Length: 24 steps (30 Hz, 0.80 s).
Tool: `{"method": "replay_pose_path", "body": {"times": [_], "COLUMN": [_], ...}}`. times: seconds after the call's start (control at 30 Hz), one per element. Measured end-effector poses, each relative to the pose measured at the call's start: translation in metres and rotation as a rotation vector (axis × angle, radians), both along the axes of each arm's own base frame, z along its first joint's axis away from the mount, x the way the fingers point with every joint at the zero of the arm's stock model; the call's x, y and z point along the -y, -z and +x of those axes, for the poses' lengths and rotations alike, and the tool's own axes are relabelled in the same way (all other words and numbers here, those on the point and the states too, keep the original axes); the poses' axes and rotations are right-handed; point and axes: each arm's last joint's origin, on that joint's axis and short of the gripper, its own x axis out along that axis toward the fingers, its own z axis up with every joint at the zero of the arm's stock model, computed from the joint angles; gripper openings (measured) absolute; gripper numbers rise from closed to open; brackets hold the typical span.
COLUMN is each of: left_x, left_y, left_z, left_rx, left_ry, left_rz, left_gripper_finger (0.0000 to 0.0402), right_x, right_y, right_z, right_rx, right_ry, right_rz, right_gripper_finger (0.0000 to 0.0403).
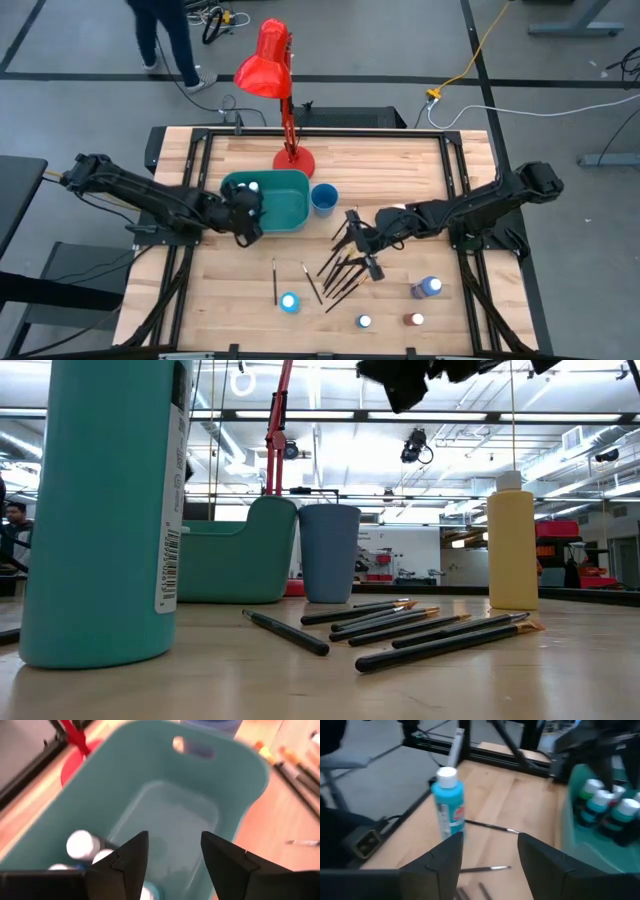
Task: Pick & Place Paint Supplies
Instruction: Put the light blue paint bottle into the green bin
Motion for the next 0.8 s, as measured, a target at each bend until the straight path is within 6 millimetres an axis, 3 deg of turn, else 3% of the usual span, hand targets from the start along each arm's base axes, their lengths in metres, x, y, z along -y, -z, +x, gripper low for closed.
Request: {"method": "replay_pose_path", "body": {"times": [0.17, 0.3, 0.57, 0.8], "left_x": [0.001, 0.004, 0.009, 0.014], "left_y": [-0.015, -0.022, -0.023, -0.016], "left_z": [0.007, 0.015, 0.03, 0.041], "left_rx": [0.082, 0.165, 0.22, 0.24], "left_ry": [0.013, 0.058, 0.129, 0.155], "left_rz": [0.015, 0.023, 0.033, -0.061], "left_gripper_finger": [0.0194, 0.0194, 0.0194, 0.0194], "right_x": [-0.02, -0.04, -0.087, -0.117], "right_y": [0.0, 0.0, 0.006, 0.024], "right_z": [-0.007, -0.015, -0.036, -0.045], "right_rx": [-0.03, -0.049, -0.124, -0.14], "right_ry": [-0.134, -0.122, -0.227, -0.227], "right_rz": [0.073, 0.095, 0.188, 0.136], "right_gripper_finger": [0.0199, 0.0199, 0.0201, 0.0252]}}
